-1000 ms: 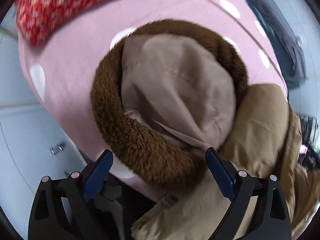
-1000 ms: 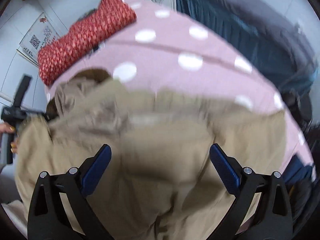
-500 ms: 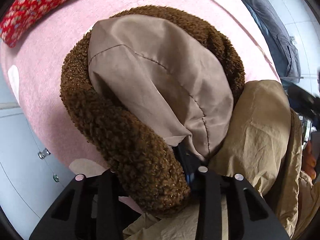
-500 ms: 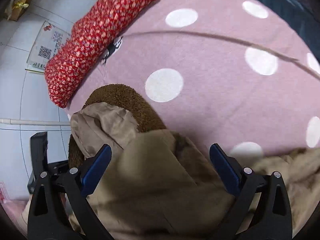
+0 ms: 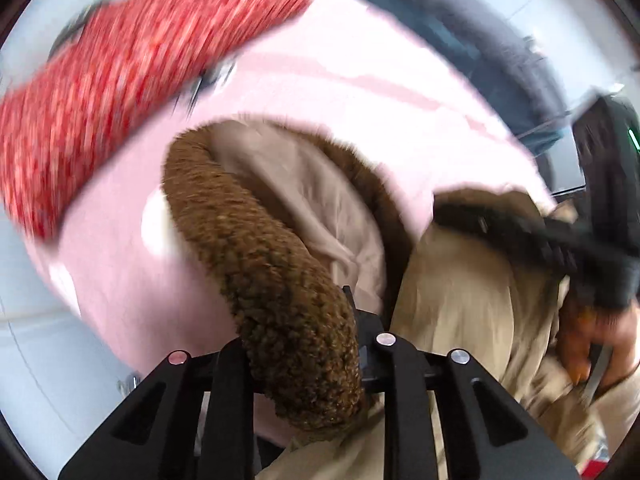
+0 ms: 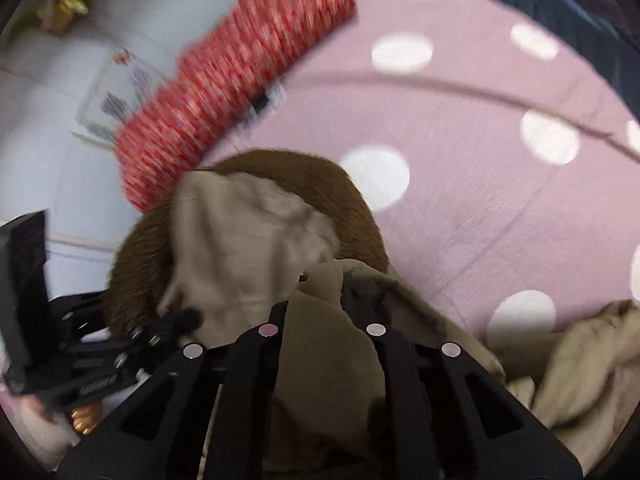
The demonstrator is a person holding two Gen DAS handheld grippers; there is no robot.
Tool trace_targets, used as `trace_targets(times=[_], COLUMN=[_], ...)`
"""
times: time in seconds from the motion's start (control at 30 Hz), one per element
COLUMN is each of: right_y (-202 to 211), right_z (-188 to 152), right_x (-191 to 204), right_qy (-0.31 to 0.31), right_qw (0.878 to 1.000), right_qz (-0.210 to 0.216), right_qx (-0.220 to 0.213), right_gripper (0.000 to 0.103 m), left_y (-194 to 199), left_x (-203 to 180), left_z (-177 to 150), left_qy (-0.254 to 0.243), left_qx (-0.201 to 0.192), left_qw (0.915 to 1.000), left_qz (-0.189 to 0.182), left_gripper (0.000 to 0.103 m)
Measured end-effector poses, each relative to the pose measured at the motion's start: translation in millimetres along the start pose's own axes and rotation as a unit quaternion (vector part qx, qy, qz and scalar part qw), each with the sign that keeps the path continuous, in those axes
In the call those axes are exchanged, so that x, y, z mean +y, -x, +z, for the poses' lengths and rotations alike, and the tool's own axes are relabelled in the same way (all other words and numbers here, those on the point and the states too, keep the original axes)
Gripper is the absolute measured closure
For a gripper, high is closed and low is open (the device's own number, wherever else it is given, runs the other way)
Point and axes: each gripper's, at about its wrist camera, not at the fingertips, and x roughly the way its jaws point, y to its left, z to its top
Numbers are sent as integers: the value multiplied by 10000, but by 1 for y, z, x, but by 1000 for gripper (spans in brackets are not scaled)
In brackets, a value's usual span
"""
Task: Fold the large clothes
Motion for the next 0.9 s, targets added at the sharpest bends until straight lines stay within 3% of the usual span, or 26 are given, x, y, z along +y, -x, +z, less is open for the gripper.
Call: trace_targets(times=[0.13,0.2,0.33,0.4,0.5,0.57,0.6,0.63,0.67,0.7,0.73,0.8,0.9], right_y=[68,111,197,250,301,307,305,298,286,270,261,241,219], right_z=[-1,-3,-5,-5,-6,-6,-5,-7,-7,-10,-11,-24,-55], right_x=[1,5,19,27,46,54,51,48,42,35,27,14,-19], right_qy=[57,84,117,95,308,147,-7,-104,-270,-477,-605,-837,-1244], right_qw=[9988,9950,9808,9668,9523,9488,9458,9454,9470,9504,9540,9588,9608], right_qz=[-79,70,-60,-173,-194,-262,-292,-290,-315,-348,-385,-435,-592], right_qx=[-477,-991,-1945,-2548,-3031,-3144,-3235,-3245,-3186,-3054,-2912,-2680,-2407], right_gripper=[91,91,91,91,91,83,63,28,17,15,15,15,15], left_y=[29,41,80,105,136,131,121,116,110,99,91,77,65], left_x=[-59,-93,-163,-185,-230,-241,-241,-239,-235,-228,-221,-196,-154], left_z=[50,71,130,148,173,188,198,199,199,196,195,184,161], left_qy=[-785,-1254,-1918,-2135,-2582,-2551,-2351,-2199,-2092,-2066,-2056,-1972,-1646], left_qx=[-386,-572,-1079,-1368,-1910,-1782,-1566,-1509,-1470,-1382,-1366,-1337,-1159], left_qw=[9958,9898,9734,9647,9444,9470,9548,9589,9615,9633,9647,9700,9792], left_qz=[-283,-370,-633,-711,-696,-800,-929,-973,-1007,-1014,-919,-480,-267], left_gripper=[86,86,87,87,86,78,68,60,38,19,15,15,15])
